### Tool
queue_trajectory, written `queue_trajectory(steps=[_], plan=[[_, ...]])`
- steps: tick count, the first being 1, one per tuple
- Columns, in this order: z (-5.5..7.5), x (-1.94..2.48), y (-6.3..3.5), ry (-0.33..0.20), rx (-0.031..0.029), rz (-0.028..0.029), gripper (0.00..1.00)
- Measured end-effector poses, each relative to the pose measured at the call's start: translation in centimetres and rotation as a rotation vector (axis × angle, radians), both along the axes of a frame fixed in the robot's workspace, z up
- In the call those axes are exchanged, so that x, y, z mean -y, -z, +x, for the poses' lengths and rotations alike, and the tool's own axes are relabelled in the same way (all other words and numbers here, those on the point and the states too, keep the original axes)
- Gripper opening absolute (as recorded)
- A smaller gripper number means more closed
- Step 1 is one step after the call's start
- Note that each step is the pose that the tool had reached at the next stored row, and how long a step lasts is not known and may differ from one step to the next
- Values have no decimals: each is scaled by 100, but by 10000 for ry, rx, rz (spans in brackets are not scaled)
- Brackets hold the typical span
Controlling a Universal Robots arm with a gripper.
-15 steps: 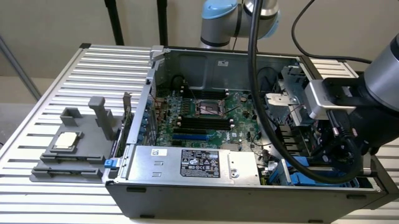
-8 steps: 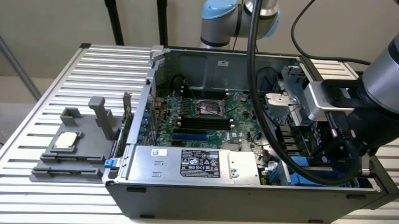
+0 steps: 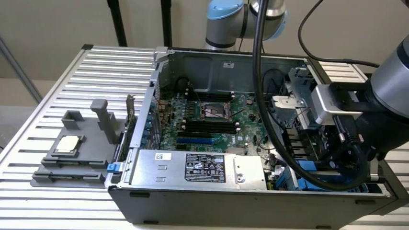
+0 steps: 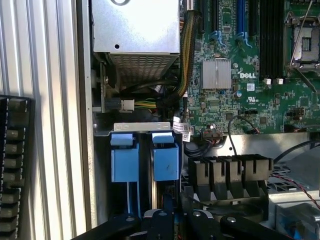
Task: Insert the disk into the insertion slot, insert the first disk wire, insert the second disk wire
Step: 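Insert the second disk wire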
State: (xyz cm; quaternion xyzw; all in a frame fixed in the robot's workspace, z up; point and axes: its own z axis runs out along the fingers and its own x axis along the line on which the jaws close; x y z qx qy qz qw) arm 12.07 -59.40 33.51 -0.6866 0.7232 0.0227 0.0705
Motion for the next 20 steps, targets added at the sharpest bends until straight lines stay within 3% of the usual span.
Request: queue_trajectory(steps=[2, 3, 8, 12, 14, 20], plan=[[0, 0, 0, -1, -1, 3, 18], [0, 0, -8, 0, -4, 4, 25], [-11, 12, -142, -1, -16, 1, 25], [-137, 34, -212, 0, -12, 9, 25], [-215, 38, -222, -1, 15, 17, 25], [-218, 39, -223, 0, 24, 23, 25]])
